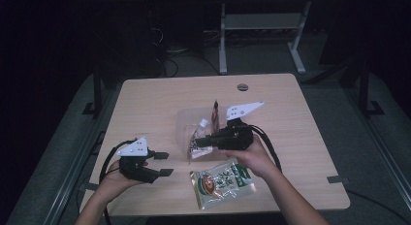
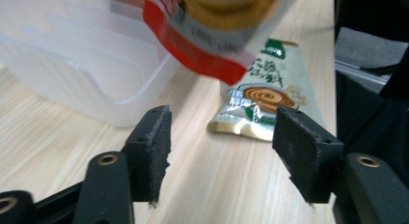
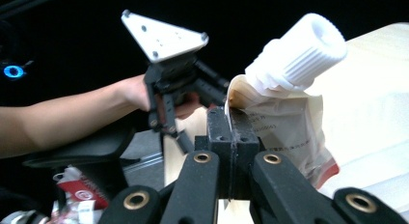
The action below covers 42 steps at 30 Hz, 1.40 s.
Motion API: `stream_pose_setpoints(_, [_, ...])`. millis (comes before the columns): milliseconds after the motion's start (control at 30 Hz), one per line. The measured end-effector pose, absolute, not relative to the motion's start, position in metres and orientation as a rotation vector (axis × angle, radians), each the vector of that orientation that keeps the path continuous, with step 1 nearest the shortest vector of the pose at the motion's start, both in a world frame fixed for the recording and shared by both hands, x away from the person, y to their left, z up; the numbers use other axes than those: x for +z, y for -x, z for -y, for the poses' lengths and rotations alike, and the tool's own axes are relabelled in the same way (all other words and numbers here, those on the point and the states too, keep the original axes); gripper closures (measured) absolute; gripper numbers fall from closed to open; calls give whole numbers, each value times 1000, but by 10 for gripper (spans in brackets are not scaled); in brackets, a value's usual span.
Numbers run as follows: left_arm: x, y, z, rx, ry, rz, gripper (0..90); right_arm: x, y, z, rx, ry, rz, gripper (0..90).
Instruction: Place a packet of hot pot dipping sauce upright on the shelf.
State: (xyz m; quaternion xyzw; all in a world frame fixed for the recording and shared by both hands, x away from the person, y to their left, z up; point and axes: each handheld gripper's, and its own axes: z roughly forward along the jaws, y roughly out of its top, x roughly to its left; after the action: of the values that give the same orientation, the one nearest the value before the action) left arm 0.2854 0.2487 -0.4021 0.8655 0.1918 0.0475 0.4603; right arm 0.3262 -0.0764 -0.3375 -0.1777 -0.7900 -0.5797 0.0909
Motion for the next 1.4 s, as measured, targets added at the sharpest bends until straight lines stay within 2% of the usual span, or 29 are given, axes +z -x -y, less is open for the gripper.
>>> stream_pose_setpoints(267, [-411,-288,-258,126,-2115,-563,332,-326,-344,64,-1732,560,2415,900])
stream_pose_setpoints(867, [-415,-293,-263,124,-2119,-584,331,-323,-380,50,-1681,624,2504,900])
stream_pose_setpoints(1400, [-417,-295,-263,115,-2122,-595,331,-331,-389,59,-1621,666,2536,900])
